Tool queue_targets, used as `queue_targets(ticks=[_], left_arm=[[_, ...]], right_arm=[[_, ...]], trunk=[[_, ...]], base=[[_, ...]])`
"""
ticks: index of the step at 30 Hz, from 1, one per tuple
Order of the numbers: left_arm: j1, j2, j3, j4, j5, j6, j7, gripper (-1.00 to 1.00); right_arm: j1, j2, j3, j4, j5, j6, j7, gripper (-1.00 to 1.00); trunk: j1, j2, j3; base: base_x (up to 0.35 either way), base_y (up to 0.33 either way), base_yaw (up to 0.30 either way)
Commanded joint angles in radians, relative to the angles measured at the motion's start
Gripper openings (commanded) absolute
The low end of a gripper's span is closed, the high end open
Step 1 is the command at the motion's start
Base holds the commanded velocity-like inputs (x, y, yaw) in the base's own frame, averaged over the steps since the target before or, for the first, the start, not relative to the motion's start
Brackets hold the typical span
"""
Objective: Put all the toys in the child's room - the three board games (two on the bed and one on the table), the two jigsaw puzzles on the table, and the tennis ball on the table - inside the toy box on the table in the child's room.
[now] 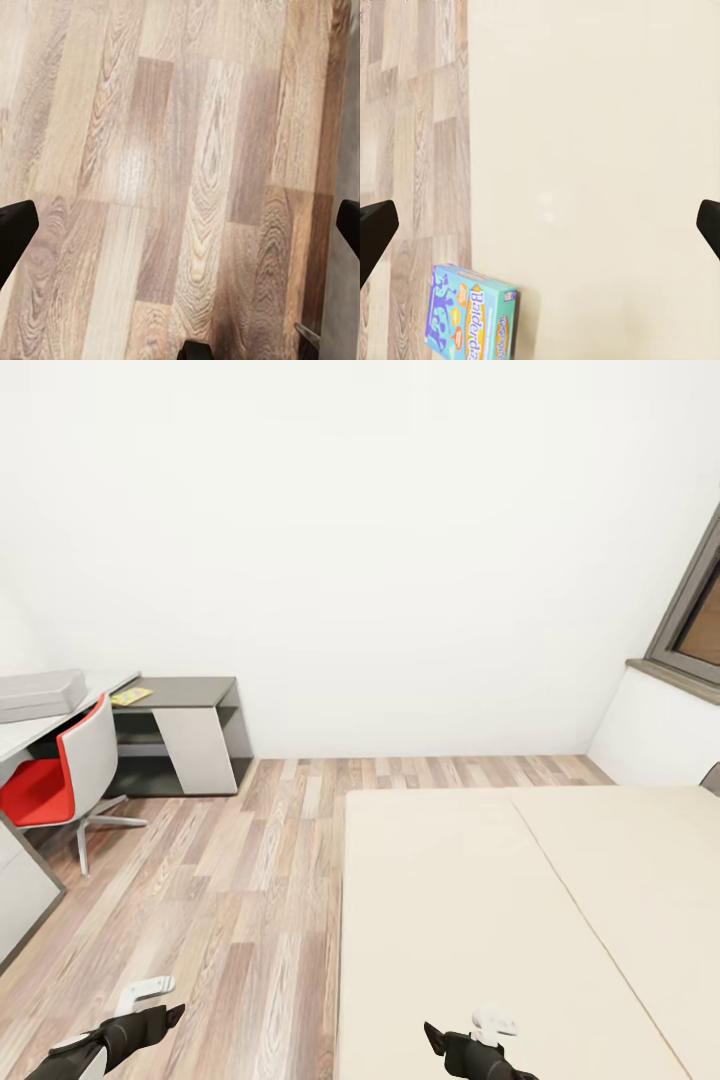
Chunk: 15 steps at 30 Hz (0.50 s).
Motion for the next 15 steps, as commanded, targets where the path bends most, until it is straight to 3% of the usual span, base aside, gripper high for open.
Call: queue_targets(ticks=[1,15], left_arm=[[0.000,0.000,0.006,-0.002,0.010,0.010,-0.006,1.00],[0.000,0.000,0.006,-0.002,0.010,0.010,-0.006,1.00]], right_arm=[[-0.001,0.001,-0.006,-0.002,-0.009,0.010,0.007,1.00],[-0.001,0.001,-0.006,-0.002,-0.009,0.010,0.007,1.00]], trunk=[[0.001,-0.002,0.000],[0.001,-0.002,0.023]], base=[[0.000,0.000,0.000],[0.000,0.000,0.000]])
